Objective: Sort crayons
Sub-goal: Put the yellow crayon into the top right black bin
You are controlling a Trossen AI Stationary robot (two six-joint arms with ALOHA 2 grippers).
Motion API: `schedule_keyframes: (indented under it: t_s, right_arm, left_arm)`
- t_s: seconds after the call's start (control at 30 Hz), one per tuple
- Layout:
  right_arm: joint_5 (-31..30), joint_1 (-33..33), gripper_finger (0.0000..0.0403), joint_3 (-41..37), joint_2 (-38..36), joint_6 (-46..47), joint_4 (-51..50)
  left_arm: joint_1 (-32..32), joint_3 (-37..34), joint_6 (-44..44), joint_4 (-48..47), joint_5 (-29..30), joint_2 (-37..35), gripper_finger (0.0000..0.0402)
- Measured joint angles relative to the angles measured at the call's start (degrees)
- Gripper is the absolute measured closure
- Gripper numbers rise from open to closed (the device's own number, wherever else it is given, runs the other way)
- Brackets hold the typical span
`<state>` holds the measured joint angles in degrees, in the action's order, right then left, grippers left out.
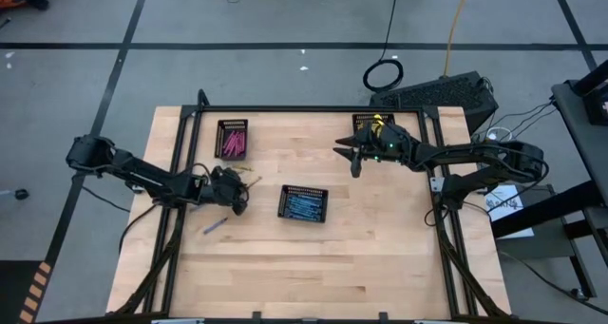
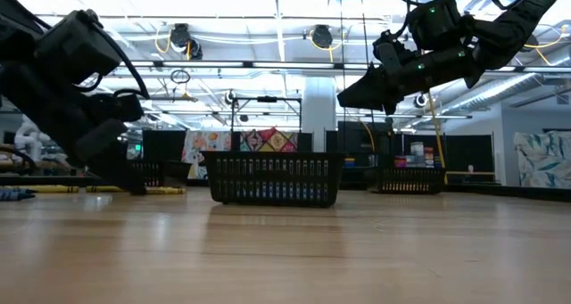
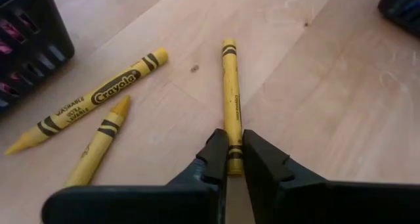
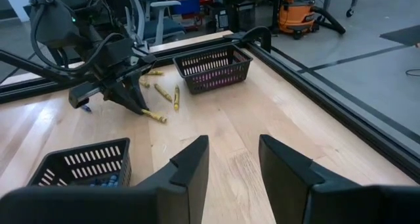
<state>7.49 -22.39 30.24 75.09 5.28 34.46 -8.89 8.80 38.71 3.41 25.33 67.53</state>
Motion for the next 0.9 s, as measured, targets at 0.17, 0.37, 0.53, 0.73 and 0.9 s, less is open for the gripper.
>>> schedule_keyframes:
  t_s: [0.17, 0.37, 0.53, 0.73, 0.9]
  right_arm:
    - [1.52, 0.02, 0.0284, 0.0, -0.02, -0.03, -1.39]
    - [2.34, 0.08, 0.0281, -0.04, -0.02, -1.71, -7.63]
    - [6.54, 3.75, 0.0255, -0.04, 1.31, -3.59, -5.77]
    - [7.88, 9.57, 0.0218, 3.93, 7.14, -5.47, -2.76]
    - [9.27, 13.43, 0.0205, 11.06, 12.54, -7.74, -3.03]
  left_arm:
    - [-0.58, -0.07, 1.22, 0.91, -0.54, -0.1, 0.0376]
    - [-1.59, 4.87, -3.41, 0.93, -3.11, -0.48, 0.0393]
    - [-1.48, 12.79, -13.36, 1.3, -1.65, -0.5, 0.0393]
    - [-1.96, 21.72, -21.95, -1.31, -0.46, -0.52, 0.0393]
    - [-2.93, 25.92, -25.69, -3.46, 0.01, -0.52, 0.0393]
